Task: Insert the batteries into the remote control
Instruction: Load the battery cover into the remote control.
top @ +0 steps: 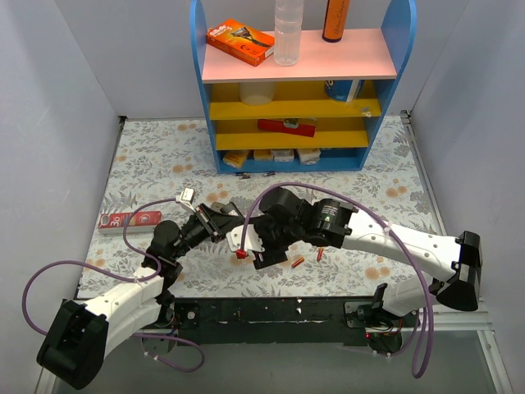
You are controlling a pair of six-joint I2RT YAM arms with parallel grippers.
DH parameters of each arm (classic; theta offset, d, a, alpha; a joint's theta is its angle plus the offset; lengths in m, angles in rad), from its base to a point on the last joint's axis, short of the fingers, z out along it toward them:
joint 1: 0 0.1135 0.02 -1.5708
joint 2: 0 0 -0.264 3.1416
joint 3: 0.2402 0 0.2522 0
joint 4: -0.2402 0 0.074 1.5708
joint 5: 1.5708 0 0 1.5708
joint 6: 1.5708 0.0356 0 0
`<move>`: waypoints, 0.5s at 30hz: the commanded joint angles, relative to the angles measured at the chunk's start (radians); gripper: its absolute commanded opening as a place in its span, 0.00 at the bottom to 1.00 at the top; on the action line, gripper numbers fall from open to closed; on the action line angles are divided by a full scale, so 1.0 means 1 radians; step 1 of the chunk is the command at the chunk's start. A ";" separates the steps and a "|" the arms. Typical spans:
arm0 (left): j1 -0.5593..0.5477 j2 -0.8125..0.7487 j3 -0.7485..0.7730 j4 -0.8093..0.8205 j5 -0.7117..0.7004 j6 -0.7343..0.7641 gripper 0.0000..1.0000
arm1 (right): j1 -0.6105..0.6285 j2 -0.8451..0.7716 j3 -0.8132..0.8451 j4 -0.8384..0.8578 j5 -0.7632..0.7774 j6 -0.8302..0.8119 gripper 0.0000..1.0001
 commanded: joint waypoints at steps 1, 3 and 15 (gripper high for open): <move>0.000 -0.011 0.031 0.032 0.016 -0.148 0.00 | 0.011 0.028 0.031 -0.027 0.002 -0.010 0.73; 0.000 -0.009 0.031 0.032 0.016 -0.150 0.00 | 0.012 0.036 0.042 -0.039 0.002 -0.010 0.73; 0.000 -0.022 0.029 0.055 0.022 -0.173 0.00 | 0.031 0.074 0.042 -0.042 0.086 -0.007 0.74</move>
